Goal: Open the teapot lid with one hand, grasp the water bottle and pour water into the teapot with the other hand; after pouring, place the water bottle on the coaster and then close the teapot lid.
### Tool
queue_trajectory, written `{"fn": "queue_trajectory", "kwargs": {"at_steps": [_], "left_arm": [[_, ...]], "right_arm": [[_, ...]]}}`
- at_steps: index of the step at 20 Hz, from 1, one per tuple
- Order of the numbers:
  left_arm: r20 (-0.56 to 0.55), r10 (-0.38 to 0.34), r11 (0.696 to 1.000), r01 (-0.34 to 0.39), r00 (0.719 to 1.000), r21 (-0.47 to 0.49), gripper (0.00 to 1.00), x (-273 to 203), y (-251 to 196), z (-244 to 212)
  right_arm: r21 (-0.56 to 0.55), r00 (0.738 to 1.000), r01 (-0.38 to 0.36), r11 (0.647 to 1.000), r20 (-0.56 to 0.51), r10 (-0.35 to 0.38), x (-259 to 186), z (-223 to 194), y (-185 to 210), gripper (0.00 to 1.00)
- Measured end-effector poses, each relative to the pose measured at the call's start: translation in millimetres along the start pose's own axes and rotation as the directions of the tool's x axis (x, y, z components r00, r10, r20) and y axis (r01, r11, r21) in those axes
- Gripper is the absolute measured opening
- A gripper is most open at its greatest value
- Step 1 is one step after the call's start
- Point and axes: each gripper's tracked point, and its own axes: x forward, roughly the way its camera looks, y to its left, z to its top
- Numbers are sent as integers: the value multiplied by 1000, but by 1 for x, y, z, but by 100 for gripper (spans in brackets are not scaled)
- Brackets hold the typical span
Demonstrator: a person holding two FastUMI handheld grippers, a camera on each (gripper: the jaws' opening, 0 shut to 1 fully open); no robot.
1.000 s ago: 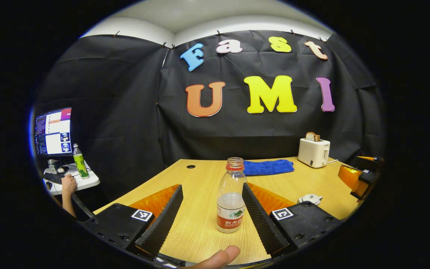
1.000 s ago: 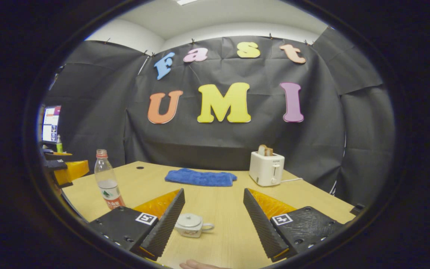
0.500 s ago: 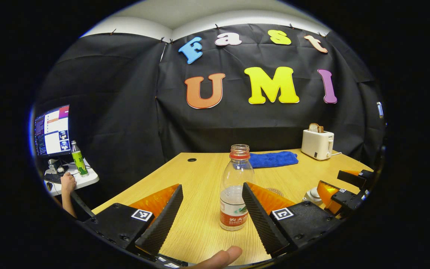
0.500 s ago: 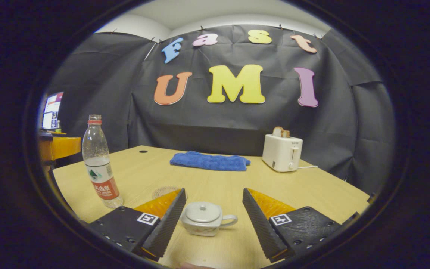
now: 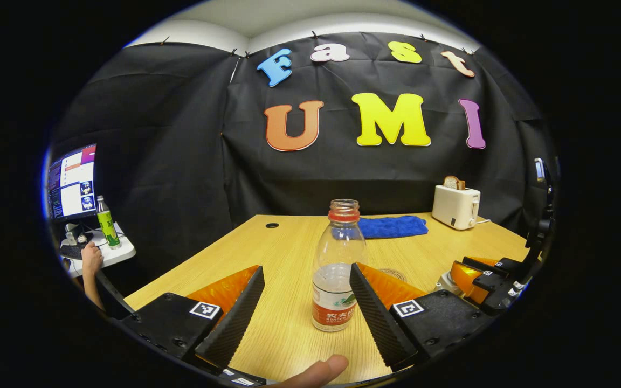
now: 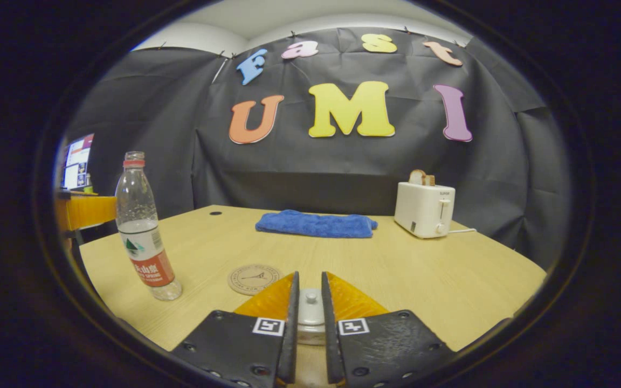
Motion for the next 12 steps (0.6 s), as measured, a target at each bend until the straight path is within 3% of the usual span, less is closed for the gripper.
{"fn": "queue_trajectory", "kwargs": {"at_steps": [2, 5, 12], "left_arm": [[3, -16, 1000, 16, 1000, 0, 100, 1, -4, -1], [-1, -41, 999, 41, 999, -3, 100, 5, -10, -5], [-4, -129, 991, 129, 992, -44, 100, 17, -27, -20]], "right_arm": [[-14, 1000, 13, 1000, -5, -13, 0, 0, -1, 8], [-35, 1000, 13, 999, 4, -13, -1, 0, -2, 0], [-35, 999, -3, 999, 39, 5, -21, 20, -5, 0]]}}
